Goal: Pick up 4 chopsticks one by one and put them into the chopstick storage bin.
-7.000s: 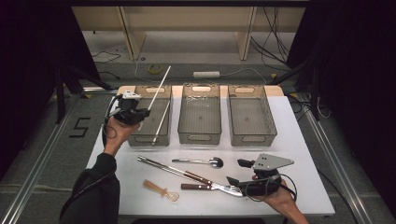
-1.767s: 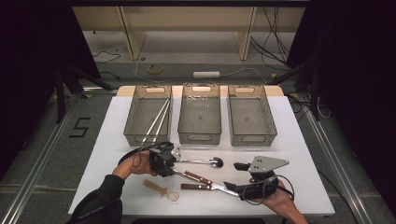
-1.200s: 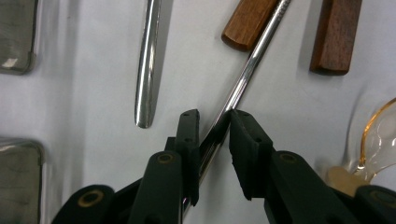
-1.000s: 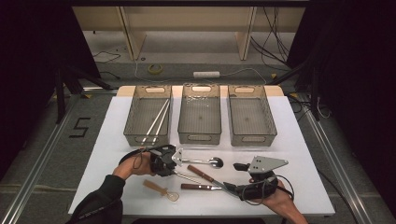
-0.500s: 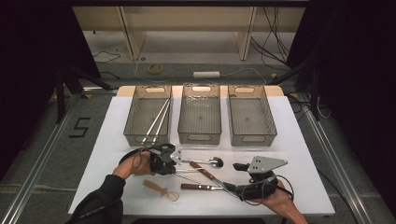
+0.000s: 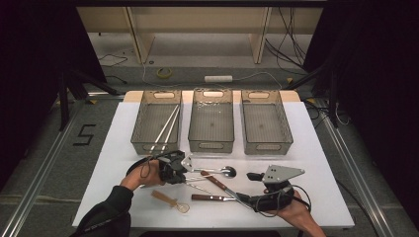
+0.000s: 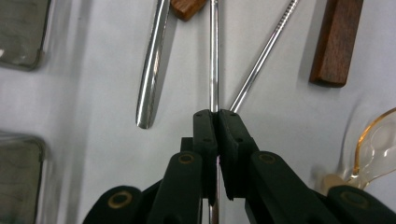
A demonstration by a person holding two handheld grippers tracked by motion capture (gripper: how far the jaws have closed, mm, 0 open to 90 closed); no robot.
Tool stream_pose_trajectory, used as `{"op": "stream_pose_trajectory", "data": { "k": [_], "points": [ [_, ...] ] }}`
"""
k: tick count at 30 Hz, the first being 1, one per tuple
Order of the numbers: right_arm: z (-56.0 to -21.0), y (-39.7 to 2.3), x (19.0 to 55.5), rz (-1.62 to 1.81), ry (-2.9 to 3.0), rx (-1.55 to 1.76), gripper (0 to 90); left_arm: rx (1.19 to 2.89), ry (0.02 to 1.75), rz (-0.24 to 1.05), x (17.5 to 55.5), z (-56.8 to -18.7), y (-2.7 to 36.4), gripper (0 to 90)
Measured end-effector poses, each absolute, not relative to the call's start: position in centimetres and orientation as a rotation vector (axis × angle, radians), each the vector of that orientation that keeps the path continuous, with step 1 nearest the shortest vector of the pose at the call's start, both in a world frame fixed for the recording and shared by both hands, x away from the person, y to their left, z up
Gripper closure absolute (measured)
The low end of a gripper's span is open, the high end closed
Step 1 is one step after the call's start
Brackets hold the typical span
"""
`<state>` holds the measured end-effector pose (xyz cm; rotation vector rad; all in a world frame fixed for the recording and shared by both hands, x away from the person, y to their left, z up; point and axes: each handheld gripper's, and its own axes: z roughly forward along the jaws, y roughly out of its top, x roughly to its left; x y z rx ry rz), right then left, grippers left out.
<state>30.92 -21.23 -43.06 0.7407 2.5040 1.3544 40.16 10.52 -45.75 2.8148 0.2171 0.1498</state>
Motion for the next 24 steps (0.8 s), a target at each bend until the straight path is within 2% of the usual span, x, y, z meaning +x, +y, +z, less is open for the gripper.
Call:
{"op": "stream_pose_trajectory", "data": {
  "k": [13,24],
  "points": [
    [-43.1,-21.3,31.0,1.358,2.501,0.743,28.2,2.726,0.408,0.141,40.5,-43.8,10.9,85.7],
    [-43.0,-21.4,31.0,1.361,2.499,0.751,28.2,2.566,0.594,0.2,41.2,-40.5,12.7,85.7]
  ]
}}
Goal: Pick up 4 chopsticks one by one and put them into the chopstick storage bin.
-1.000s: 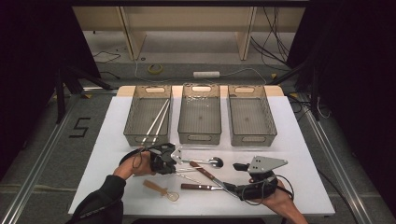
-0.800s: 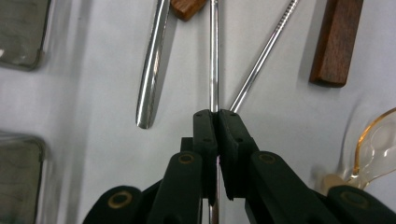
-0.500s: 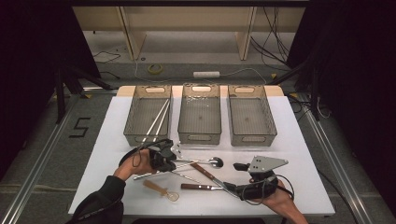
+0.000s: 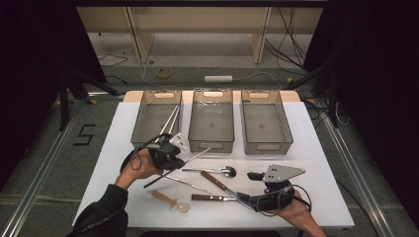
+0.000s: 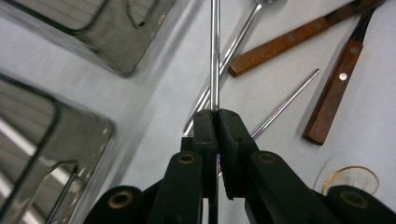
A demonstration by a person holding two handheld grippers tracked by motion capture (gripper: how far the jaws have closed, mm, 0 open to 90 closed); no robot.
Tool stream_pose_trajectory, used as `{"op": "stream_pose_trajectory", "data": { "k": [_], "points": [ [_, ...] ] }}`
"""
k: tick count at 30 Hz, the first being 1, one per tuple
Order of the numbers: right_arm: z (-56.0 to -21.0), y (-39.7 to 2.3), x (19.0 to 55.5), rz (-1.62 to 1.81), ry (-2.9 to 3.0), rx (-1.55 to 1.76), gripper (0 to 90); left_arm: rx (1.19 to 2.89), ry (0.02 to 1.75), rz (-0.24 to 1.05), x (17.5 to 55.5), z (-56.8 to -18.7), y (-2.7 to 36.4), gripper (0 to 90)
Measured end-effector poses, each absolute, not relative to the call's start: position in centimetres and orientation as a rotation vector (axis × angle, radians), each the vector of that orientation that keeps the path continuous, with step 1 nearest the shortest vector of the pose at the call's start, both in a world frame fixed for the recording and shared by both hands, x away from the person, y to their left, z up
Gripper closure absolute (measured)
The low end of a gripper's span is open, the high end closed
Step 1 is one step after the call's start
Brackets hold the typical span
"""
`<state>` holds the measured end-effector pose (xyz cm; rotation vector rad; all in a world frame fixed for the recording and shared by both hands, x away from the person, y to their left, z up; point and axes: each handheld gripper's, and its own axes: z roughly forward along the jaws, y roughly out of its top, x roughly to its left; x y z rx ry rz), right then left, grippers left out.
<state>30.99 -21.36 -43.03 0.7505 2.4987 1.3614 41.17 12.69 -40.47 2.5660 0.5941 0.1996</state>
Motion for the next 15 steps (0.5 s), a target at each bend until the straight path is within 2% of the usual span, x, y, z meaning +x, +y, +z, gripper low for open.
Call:
{"op": "stream_pose_trajectory", "data": {
  "k": [11,15],
  "points": [
    [-43.0,-21.4,31.0,1.375,2.486,0.758,28.1,2.364,0.791,0.254,43.4,-37.3,15.4,85.6],
    [-43.0,-21.5,31.0,1.377,2.487,0.756,28.1,2.337,0.822,0.29,44.3,-35.9,16.0,85.6]
  ]
}}
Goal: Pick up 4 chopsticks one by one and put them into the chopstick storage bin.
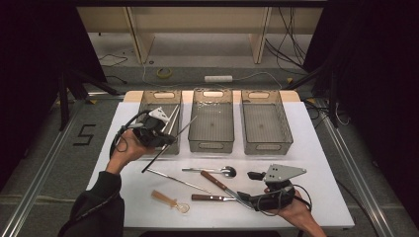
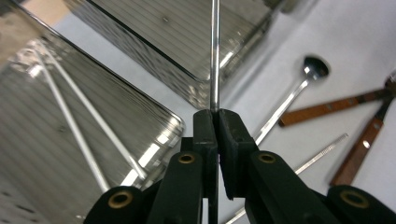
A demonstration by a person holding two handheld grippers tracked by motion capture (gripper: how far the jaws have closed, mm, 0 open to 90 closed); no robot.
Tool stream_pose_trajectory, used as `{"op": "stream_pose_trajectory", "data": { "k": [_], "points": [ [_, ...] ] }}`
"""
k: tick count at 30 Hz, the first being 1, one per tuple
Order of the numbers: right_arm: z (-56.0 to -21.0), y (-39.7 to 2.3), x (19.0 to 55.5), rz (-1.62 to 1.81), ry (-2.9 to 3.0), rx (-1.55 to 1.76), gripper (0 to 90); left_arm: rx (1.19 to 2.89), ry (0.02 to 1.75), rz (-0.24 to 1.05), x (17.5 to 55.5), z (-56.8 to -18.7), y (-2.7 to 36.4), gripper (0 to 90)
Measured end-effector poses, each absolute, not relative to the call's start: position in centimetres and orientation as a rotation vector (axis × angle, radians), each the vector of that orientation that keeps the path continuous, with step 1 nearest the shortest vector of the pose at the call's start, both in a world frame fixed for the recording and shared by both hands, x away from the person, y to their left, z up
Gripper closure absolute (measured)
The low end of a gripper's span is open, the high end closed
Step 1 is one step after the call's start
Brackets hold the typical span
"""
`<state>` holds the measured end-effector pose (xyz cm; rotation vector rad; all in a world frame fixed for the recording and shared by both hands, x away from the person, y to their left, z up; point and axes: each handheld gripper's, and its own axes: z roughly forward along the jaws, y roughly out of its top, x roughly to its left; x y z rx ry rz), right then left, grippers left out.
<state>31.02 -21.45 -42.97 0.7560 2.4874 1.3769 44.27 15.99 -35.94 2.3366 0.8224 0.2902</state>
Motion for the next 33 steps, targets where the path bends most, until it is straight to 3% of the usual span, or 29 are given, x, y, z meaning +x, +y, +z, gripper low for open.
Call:
{"op": "stream_pose_trajectory", "data": {
  "k": [11,33],
  "points": [
    [-42.9,-21.5,31.0,1.378,2.488,0.755,28.1,2.225,0.912,0.398,46.7,-32.7,17.5,85.6],
    [-42.9,-21.5,31.0,1.387,2.485,0.76,27.3,2.089,1.051,0.554,50.6,-32.0,19.4,85.5]
  ]
}}
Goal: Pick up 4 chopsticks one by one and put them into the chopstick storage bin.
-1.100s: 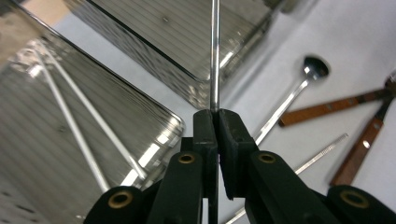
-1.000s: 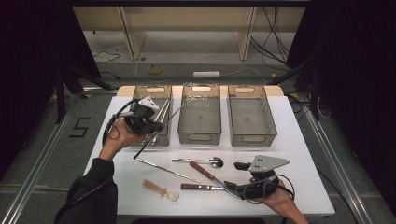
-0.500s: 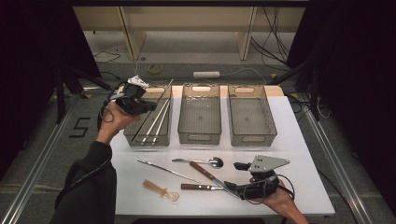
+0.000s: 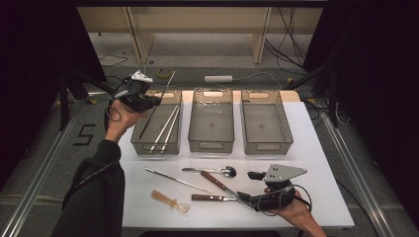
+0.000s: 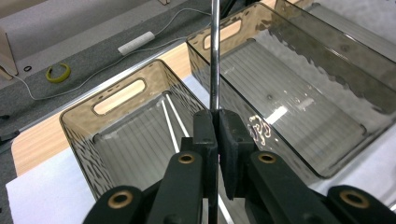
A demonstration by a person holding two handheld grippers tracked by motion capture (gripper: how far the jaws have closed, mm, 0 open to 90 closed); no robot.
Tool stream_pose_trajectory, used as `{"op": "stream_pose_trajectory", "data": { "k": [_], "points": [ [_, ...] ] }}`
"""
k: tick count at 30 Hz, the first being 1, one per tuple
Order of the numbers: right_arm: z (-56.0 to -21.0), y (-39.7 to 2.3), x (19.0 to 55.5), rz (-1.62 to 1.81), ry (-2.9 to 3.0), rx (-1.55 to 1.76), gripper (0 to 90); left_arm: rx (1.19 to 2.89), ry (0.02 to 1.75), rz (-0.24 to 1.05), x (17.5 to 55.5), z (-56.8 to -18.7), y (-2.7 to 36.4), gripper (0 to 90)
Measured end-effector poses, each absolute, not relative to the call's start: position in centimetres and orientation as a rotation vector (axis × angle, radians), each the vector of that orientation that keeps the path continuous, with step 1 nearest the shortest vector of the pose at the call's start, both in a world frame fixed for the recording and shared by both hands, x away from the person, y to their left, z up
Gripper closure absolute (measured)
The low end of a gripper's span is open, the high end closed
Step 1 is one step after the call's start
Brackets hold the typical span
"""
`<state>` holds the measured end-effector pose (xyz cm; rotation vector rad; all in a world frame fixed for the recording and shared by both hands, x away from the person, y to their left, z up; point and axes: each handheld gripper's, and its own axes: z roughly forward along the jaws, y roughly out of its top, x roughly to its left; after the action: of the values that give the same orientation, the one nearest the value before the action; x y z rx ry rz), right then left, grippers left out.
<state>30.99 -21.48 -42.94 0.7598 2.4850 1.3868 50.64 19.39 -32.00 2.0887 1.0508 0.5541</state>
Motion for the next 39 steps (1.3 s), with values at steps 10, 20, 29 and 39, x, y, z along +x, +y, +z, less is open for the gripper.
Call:
{"op": "stream_pose_trajectory", "data": {
  "k": [10,20,29,39],
  "points": [
    [-43.0,-21.5,31.0,1.391,2.487,0.757,27.3,2.051,1.108,0.568,51.7,-34.3,20.4,85.5],
    [-43.0,-21.5,31.0,1.385,2.489,0.749,27.3,2.015,1.164,0.542,51.8,-37.0,21.3,85.4],
    [-43.0,-21.4,31.0,1.384,2.491,0.745,27.3,2.026,1.169,0.548,51.8,-38.3,21.3,85.2],
    [-43.0,-21.4,31.0,1.384,2.495,0.746,27.3,2.035,1.185,0.553,51.9,-39.0,21.3,84.9]
  ]
}}
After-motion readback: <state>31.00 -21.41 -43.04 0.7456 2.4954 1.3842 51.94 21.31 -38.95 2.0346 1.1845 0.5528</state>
